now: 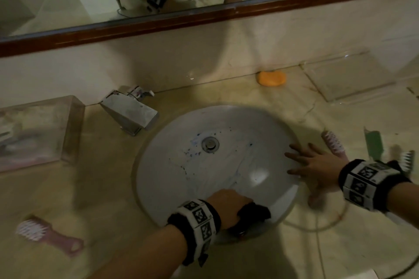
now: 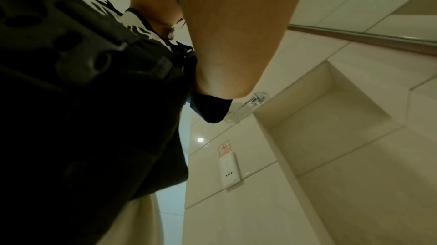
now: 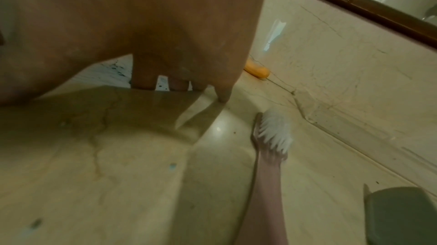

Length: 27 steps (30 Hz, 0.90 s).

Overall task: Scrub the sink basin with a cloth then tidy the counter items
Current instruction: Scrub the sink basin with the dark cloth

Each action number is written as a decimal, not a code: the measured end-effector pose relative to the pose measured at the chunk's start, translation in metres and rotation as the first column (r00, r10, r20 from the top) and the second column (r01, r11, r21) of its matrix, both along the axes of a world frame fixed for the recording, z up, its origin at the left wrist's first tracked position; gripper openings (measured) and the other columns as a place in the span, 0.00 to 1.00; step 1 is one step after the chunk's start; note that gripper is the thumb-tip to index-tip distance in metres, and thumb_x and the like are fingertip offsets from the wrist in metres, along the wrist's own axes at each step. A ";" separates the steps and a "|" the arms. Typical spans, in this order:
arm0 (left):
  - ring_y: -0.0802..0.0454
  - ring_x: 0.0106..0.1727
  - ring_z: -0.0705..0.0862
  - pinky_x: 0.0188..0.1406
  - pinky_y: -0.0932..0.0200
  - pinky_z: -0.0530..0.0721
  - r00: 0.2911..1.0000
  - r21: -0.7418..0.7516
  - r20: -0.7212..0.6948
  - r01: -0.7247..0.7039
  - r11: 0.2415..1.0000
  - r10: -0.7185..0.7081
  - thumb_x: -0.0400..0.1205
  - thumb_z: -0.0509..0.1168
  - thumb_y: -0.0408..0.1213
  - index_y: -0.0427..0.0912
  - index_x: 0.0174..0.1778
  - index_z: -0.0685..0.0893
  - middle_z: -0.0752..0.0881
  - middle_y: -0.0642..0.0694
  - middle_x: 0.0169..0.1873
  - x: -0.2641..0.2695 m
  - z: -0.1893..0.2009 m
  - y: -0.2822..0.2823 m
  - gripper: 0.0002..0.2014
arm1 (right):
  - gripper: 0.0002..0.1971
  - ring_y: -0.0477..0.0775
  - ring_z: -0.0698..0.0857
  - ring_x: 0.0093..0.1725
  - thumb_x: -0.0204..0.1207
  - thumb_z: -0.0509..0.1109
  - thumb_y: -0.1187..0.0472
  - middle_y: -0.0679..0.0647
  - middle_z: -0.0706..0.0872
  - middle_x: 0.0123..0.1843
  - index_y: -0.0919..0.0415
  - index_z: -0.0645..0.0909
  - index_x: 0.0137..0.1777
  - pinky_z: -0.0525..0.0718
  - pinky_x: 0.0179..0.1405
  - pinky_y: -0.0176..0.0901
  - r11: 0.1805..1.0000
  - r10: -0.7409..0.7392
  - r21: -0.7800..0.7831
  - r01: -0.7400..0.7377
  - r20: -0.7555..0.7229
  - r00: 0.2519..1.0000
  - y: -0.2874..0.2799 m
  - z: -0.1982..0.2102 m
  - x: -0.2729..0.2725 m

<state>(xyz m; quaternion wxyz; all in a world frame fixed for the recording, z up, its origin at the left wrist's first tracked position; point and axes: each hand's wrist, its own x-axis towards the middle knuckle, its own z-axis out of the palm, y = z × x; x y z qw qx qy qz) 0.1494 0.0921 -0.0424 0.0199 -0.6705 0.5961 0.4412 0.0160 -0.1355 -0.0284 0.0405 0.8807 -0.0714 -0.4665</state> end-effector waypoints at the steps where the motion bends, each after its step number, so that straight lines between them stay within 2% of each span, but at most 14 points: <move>1: 0.35 0.63 0.82 0.61 0.48 0.80 1.000 -0.018 -0.001 0.011 1.000 -0.011 0.86 0.56 0.33 0.41 0.77 0.71 0.82 0.31 0.63 -0.003 -0.001 -0.006 0.21 | 0.52 0.59 0.32 0.84 0.59 0.59 0.21 0.52 0.38 0.86 0.43 0.53 0.82 0.37 0.82 0.65 1.000 0.007 0.009 -0.008 0.006 1.000 -0.001 0.000 -0.001; 4: 0.35 0.68 0.78 0.67 0.48 0.76 0.984 0.055 0.039 0.173 0.983 -0.175 0.86 0.55 0.31 0.40 0.80 0.66 0.78 0.31 0.70 -0.014 0.001 -0.020 0.23 | 0.68 0.59 0.34 0.84 0.37 0.42 0.12 0.52 0.41 0.87 0.42 0.55 0.82 0.36 0.81 0.66 0.998 0.018 0.053 -0.018 -0.005 1.000 -0.004 -0.002 -0.001; 6: 0.34 0.68 0.78 0.66 0.49 0.76 0.964 0.148 0.047 0.251 0.957 -0.260 0.86 0.55 0.30 0.39 0.81 0.65 0.78 0.31 0.70 -0.016 0.000 -0.021 0.24 | 0.73 0.59 0.34 0.85 0.27 0.33 0.14 0.52 0.42 0.87 0.42 0.56 0.82 0.36 0.80 0.66 0.997 0.040 0.063 -0.040 -0.001 0.999 -0.006 -0.003 0.000; 10: 0.33 0.67 0.79 0.66 0.47 0.78 0.962 0.265 0.063 0.242 0.934 -0.267 0.85 0.57 0.29 0.35 0.77 0.70 0.79 0.29 0.68 -0.006 -0.008 -0.018 0.22 | 0.71 0.60 0.34 0.84 0.29 0.32 0.17 0.52 0.42 0.87 0.42 0.56 0.81 0.35 0.80 0.67 0.995 0.032 0.095 -0.035 0.030 0.999 -0.008 -0.004 -0.001; 12: 0.31 0.63 0.81 0.62 0.45 0.80 0.973 0.326 0.069 0.187 0.927 -0.221 0.85 0.57 0.28 0.28 0.69 0.77 0.81 0.26 0.63 -0.004 -0.011 -0.019 0.17 | 0.70 0.60 0.34 0.84 0.29 0.33 0.16 0.52 0.43 0.87 0.41 0.58 0.81 0.34 0.80 0.67 0.993 0.032 0.108 -0.037 0.045 0.998 -0.010 -0.007 -0.002; 14: 0.36 0.48 0.83 0.48 0.53 0.83 0.975 0.356 0.096 0.155 0.922 -0.200 0.85 0.59 0.30 0.31 0.51 0.84 0.83 0.29 0.48 -0.002 -0.018 -0.020 0.09 | 0.70 0.60 0.34 0.85 0.30 0.34 0.16 0.51 0.43 0.87 0.42 0.59 0.81 0.33 0.79 0.67 0.993 0.027 0.111 -0.032 0.044 0.999 -0.010 -0.008 -0.003; 15: 0.42 0.39 0.80 0.41 0.58 0.81 0.974 0.360 0.128 0.128 0.924 -0.184 0.86 0.59 0.32 0.35 0.42 0.82 0.81 0.33 0.41 0.001 -0.024 -0.018 0.10 | 0.70 0.60 0.34 0.85 0.30 0.34 0.17 0.51 0.43 0.87 0.42 0.59 0.81 0.33 0.79 0.67 0.994 0.026 0.109 -0.030 0.040 0.999 -0.009 -0.007 -0.002; 16: 0.45 0.38 0.79 0.42 0.60 0.80 0.969 0.367 0.169 0.107 0.924 -0.180 0.86 0.58 0.33 0.35 0.42 0.82 0.81 0.33 0.41 0.005 -0.029 -0.015 0.10 | 0.69 0.60 0.34 0.85 0.31 0.35 0.17 0.51 0.44 0.87 0.42 0.59 0.81 0.34 0.80 0.68 0.994 0.025 0.109 -0.029 0.038 0.999 -0.009 -0.007 -0.002; 18: 0.42 0.56 0.82 0.60 0.54 0.80 0.959 0.349 0.240 0.059 0.935 -0.150 0.86 0.57 0.33 0.32 0.61 0.82 0.83 0.33 0.60 0.014 -0.039 -0.008 0.13 | 0.68 0.59 0.34 0.84 0.32 0.35 0.18 0.51 0.44 0.87 0.42 0.59 0.81 0.34 0.80 0.68 0.994 0.027 0.107 -0.032 0.041 0.999 -0.010 -0.005 -0.002; 20: 0.42 0.66 0.80 0.68 0.50 0.77 0.939 0.412 0.244 0.125 0.902 -0.241 0.86 0.57 0.32 0.32 0.71 0.76 0.79 0.35 0.70 0.025 -0.038 -0.002 0.17 | 0.69 0.59 0.34 0.84 0.32 0.34 0.18 0.51 0.43 0.87 0.42 0.58 0.81 0.34 0.80 0.68 0.993 0.033 0.107 -0.038 0.048 0.998 -0.010 -0.005 -0.003; 22: 0.45 0.57 0.82 0.65 0.50 0.79 0.947 0.454 0.184 0.155 0.878 -0.262 0.85 0.60 0.33 0.33 0.69 0.78 0.81 0.33 0.66 0.037 -0.029 -0.001 0.17 | 0.71 0.59 0.31 0.83 0.30 0.33 0.17 0.53 0.41 0.87 0.43 0.56 0.82 0.35 0.80 0.68 0.993 0.056 0.104 -0.060 0.042 0.998 -0.010 -0.007 -0.003; 24: 0.48 0.44 0.81 0.50 0.55 0.82 0.983 0.387 0.152 0.040 0.921 -0.107 0.85 0.60 0.45 0.37 0.58 0.84 0.86 0.36 0.51 0.055 -0.017 0.000 0.16 | 0.71 0.56 0.25 0.77 0.31 0.37 0.16 0.55 0.36 0.86 0.44 0.52 0.83 0.36 0.80 0.68 0.993 0.053 0.099 -0.056 0.026 0.998 -0.013 -0.006 0.001; 25: 0.50 0.43 0.79 0.48 0.58 0.79 0.991 0.335 0.133 -0.018 0.942 -0.028 0.85 0.58 0.50 0.37 0.60 0.85 0.86 0.39 0.49 0.063 -0.013 0.002 0.20 | 0.68 0.54 0.23 0.74 0.37 0.44 0.15 0.57 0.34 0.85 0.44 0.50 0.83 0.37 0.80 0.68 0.994 0.050 0.095 -0.053 0.025 0.998 -0.015 -0.005 0.004; 27: 0.49 0.53 0.81 0.56 0.59 0.77 0.993 0.311 0.119 -0.040 0.950 0.003 0.86 0.56 0.47 0.38 0.70 0.80 0.85 0.40 0.61 0.068 -0.006 0.011 0.21 | 0.57 0.55 0.22 0.73 0.55 0.62 0.21 0.55 0.28 0.83 0.44 0.47 0.83 0.38 0.81 0.68 0.995 0.065 0.073 -0.067 0.035 0.997 -0.019 -0.002 0.009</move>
